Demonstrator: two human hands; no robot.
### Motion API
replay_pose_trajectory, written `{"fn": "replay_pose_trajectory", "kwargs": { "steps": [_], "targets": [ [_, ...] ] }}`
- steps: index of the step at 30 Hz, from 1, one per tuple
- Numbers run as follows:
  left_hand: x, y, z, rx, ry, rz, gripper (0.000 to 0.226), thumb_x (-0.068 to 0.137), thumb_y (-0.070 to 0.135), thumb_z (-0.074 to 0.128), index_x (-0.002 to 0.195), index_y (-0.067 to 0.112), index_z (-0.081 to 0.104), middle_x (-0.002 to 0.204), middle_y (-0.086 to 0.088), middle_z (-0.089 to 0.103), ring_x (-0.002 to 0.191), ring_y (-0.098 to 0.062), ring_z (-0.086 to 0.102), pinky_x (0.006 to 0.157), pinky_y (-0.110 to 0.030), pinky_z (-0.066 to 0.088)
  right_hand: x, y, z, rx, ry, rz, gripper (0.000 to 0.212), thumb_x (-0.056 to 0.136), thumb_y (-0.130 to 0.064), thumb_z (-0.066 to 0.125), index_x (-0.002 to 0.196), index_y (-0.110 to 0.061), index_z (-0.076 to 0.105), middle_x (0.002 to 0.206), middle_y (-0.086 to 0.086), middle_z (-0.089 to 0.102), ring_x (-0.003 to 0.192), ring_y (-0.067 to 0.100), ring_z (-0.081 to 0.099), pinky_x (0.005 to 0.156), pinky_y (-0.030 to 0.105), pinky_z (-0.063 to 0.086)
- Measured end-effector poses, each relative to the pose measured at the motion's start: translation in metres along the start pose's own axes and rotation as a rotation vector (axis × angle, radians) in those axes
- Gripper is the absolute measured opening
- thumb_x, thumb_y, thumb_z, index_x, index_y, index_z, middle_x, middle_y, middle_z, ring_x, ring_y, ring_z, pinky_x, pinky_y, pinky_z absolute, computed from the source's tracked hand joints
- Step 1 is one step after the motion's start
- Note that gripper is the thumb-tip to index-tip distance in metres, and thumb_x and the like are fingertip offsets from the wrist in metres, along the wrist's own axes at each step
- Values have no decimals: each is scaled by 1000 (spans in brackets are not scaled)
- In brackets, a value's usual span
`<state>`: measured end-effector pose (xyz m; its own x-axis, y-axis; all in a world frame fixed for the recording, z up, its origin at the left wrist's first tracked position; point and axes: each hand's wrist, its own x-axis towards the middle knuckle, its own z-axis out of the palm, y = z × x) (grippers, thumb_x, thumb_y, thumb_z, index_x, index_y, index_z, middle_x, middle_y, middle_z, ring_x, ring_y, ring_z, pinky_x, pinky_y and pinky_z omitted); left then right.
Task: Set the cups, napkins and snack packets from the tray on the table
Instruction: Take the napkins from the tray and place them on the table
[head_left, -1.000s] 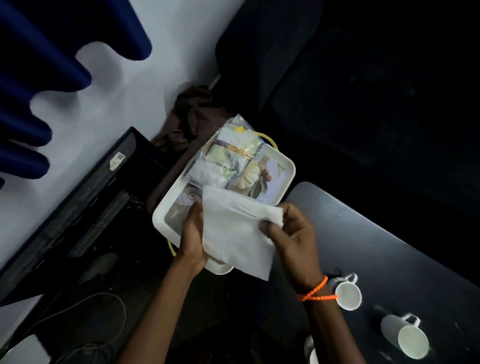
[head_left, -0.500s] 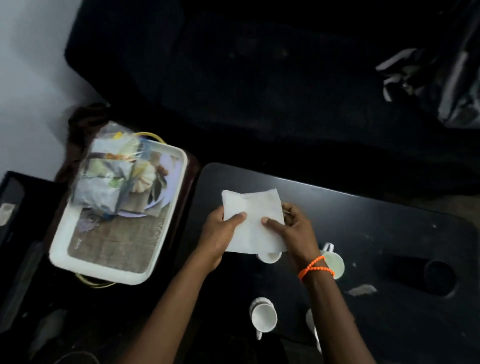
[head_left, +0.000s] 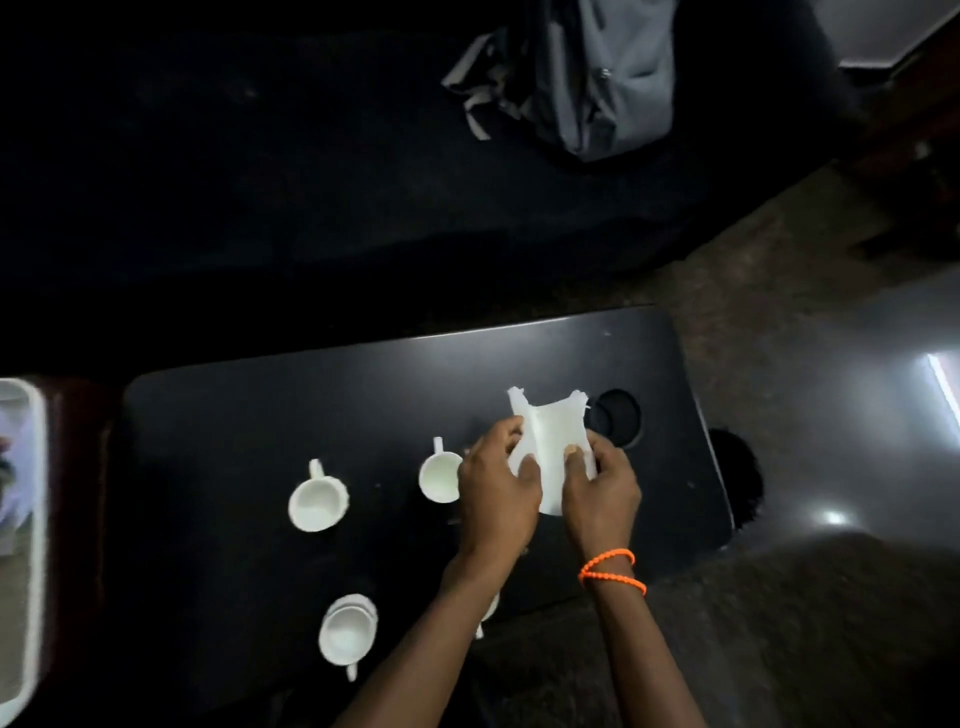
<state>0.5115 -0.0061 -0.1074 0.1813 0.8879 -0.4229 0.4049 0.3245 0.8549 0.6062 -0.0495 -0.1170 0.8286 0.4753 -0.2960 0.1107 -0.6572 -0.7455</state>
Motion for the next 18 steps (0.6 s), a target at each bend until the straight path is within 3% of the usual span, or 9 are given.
{"fn": "replay_pose_trajectory", "kwargs": {
  "steps": [3,6,12,16,18],
  "targets": [
    [-9,16,51,-19,-93,61,44,88,6,67,130,18,66,125,2,72,113,-14,67,97,-36,57,28,16,-37,-127,114,-68,28,96,-6,61,122,-6,71,110,10,69,97,18,62,74,7,40],
    [-10,29,90,-75,-151,67,43,88,8,67,130,18,66,128,1,71,114,-14,67,94,-33,58,55,27,-64,-213,147,-114,31,91,-1,63,120,-4,72,111,19,72,100,30,67,84,21,42],
    [-2,33,136,-82,-211,8,46,87,11,67,132,18,65,128,-3,72,115,-18,68,90,-21,53,111,38,-92,-387,-87,-102,40,88,-1,62,127,-8,70,118,20,72,110,36,67,97,46,53],
    [8,28,147,-49,-264,-48,51,88,14,67,137,24,64,132,-4,71,109,-12,67,91,-22,54,136,32,-90,-574,-202,-157,37,89,-7,65,125,-12,73,120,19,72,112,38,67,94,44,54],
    [13,28,153,-64,-280,-68,50,88,14,66,137,26,64,132,-4,70,104,-7,62,86,-13,50,148,27,-87,-645,-223,-143,38,88,-7,64,124,-15,74,122,18,73,113,38,67,95,43,55]
  ]
}}
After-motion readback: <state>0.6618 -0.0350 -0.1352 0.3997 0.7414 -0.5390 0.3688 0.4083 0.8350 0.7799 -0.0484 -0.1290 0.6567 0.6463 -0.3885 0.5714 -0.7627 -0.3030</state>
